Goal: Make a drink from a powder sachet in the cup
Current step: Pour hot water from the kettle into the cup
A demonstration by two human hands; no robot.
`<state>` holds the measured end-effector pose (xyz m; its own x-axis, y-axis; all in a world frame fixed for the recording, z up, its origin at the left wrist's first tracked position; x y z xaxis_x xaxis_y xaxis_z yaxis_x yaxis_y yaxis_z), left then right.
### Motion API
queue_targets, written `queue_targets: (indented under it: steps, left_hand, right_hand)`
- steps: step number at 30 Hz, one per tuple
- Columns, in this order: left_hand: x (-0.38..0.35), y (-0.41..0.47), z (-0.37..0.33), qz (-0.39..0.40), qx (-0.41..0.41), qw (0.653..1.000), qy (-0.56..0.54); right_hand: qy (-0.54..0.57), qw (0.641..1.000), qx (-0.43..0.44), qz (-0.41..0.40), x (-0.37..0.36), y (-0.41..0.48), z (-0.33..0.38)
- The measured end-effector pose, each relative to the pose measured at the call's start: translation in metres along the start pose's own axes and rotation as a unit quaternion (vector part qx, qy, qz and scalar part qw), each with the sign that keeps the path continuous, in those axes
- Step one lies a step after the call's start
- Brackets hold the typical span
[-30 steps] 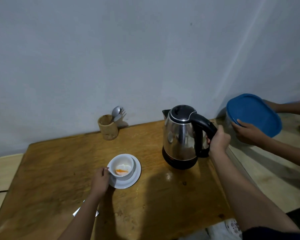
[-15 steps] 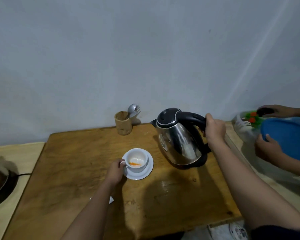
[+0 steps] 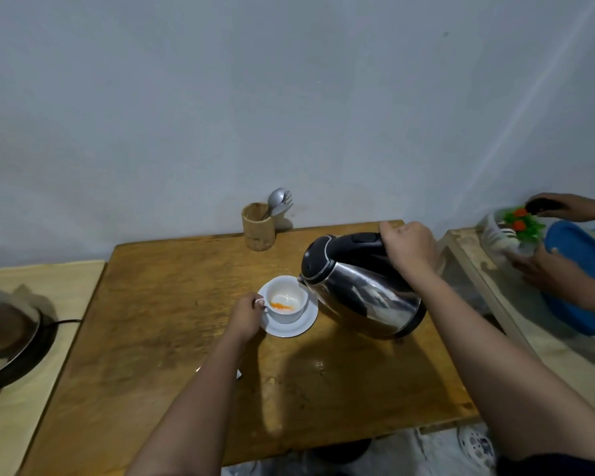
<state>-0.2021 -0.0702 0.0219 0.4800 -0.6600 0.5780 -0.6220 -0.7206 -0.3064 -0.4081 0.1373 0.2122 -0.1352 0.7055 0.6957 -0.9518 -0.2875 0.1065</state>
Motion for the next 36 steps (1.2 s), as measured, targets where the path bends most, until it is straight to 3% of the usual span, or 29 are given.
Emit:
queue_targets:
  steps: [9, 21, 36]
  left_hand:
    - [-0.003, -0.003, 0.002, 0.003, 0.010, 1.000, 0.006]
    - [-0.001, 0.001, 0.001, 0.032, 0.007, 0.999, 0.012]
    - [-0.002, 0.004, 0.000, 0.027, 0.007, 0.999, 0.014]
  right_hand:
    - [-0.061, 0.992, 0.087, 0.067, -0.016, -0.004, 0.032]
    - [-0.121, 0.976, 0.153, 0.096, -0.038, -0.008, 0.056]
    - [-0.139, 0.968, 0.177, 0.107, -0.041, -0.002, 0.064]
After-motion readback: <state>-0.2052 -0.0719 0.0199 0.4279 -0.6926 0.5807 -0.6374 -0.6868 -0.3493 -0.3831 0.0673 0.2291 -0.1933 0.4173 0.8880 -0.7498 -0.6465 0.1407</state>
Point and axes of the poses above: each hand's wrist, its own y-axis towards the middle knuckle, its own x-axis out of the back of the hand, z = x × y, the point moved 7 cm from there along y, towards the middle knuckle, and after that the axes turned 3 degrees about y, right-handed, at the moved point
